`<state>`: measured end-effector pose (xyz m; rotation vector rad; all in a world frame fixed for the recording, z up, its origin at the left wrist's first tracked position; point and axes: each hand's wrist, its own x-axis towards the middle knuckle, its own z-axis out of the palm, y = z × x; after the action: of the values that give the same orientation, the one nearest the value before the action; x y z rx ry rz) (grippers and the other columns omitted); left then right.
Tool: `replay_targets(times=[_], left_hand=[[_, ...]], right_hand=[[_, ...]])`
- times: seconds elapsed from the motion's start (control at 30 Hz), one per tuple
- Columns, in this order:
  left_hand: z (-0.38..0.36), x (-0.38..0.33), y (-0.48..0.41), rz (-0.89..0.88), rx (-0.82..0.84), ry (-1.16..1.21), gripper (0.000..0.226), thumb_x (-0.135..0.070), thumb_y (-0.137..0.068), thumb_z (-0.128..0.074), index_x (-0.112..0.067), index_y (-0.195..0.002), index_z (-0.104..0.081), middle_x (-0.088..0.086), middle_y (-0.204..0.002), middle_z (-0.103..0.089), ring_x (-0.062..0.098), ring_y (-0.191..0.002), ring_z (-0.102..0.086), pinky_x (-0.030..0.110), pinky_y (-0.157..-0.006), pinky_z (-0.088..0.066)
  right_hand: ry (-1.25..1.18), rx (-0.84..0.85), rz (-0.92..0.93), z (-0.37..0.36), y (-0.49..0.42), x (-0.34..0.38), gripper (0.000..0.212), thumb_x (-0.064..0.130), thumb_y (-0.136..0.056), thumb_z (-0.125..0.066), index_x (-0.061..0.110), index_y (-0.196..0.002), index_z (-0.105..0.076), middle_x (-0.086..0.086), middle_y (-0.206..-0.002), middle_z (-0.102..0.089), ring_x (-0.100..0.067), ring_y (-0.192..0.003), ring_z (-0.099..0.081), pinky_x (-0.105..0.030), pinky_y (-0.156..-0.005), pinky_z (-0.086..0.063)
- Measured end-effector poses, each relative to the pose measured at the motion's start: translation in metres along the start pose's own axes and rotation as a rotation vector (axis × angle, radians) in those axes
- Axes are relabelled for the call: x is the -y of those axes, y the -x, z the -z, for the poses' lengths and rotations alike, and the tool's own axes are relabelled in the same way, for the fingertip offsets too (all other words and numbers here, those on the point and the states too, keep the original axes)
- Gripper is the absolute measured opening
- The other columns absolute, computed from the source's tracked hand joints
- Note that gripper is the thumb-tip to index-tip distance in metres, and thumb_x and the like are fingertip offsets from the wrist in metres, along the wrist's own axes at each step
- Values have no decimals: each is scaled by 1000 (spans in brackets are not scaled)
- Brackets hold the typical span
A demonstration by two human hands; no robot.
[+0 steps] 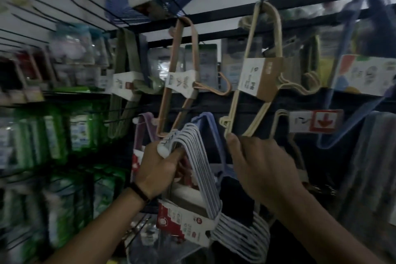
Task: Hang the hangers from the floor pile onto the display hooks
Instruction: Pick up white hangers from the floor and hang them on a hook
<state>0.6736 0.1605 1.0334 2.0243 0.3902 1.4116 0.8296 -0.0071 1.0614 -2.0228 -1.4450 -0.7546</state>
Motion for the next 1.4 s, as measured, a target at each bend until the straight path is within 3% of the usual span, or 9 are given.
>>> replay_targets(times=[0.17, 0.33, 0.4, 0.5, 0.6, 0.73, 0.93, 1.1, 1.4], left_hand=[[63, 14, 6, 60, -238, -1, 26, -15, -101, -60, -10, -78, -71, 2, -72, -75, 12, -61, -71, 28, -55, -59], [140, 34, 4, 242, -331, 101, 30, -19, -105, -58, -12, -78, -67, -2, -54, -67, 10, -43, -61, 25, -46, -50], [177, 57, -3, 305, -261, -40, 49, -56, -99, -57, -9, -97, -69, 20, -69, -64, 29, -54, -58, 31, -54, -46], [219, 86, 8, 271, -167, -209, 81, -72, -86, -54, -17, -144, -42, 8, -108, -64, 9, -87, -64, 23, -75, -55], [239, 113, 37, 37, -96, -461, 93, -69, -92, -54, -33, -162, -3, -14, -169, -7, 6, -150, -21, 30, -122, -28], [250, 146, 46, -166, 187, -801, 89, -75, -99, -38, -39, -163, 13, -17, -165, 36, 12, -159, 15, 37, -128, -17], [242, 183, 12, -223, 341, -943, 91, -76, -101, -27, -30, -159, 25, -7, -165, 40, 19, -157, 29, 48, -131, -9], [223, 203, -21, -143, 420, -999, 94, -79, -98, -21, -21, -166, 10, -3, -168, 35, 24, -159, 21, 53, -129, -15], [198, 239, -73, -16, 614, -954, 91, -57, -97, -60, -27, -166, -11, -19, -158, 47, 36, -159, -2, 60, -109, -46]], right_hand=[[-133, 138, 174, -47, 7, 100, 69, 80, -89, -38, 35, -140, -30, 7, -103, -66, -20, -85, -68, -36, -67, -57], [-99, 110, 153, -115, -25, 189, 37, 34, -106, -40, 24, -138, -25, -2, -108, -68, -29, -83, -66, -38, -64, -50], [-131, 166, 108, -130, -44, 219, 37, 21, -105, -39, 22, -140, -29, -6, -108, -66, -28, -76, -54, -38, -64, -44], [-107, 202, 45, -149, -62, 254, 45, 14, -104, -42, 18, -146, -29, -10, -109, -65, -26, -76, -44, -38, -65, -39], [-106, 225, -53, -169, -70, 270, 34, 14, -104, -40, 17, -137, -33, -12, -111, -64, -33, -87, -57, -41, -69, -43], [-88, 161, -160, -184, -90, 274, 14, 18, -104, -40, 23, -116, -36, -11, -104, -67, -34, -88, -65, -43, -70, -52], [-7, 47, -207, -215, -120, 270, 34, 16, -106, -45, 10, -137, -34, -17, -120, -61, -35, -93, -69, -38, -63, -47], [132, 27, -202, -251, -144, 255, 48, 15, -105, -47, -1, -147, -29, -23, -131, -50, -26, -98, -67, -27, -66, -46], [94, 160, -321, -282, -184, 232, 31, 22, -106, -53, 7, -132, -43, -14, -116, -69, -28, -97, -74, -35, -63, -53]])
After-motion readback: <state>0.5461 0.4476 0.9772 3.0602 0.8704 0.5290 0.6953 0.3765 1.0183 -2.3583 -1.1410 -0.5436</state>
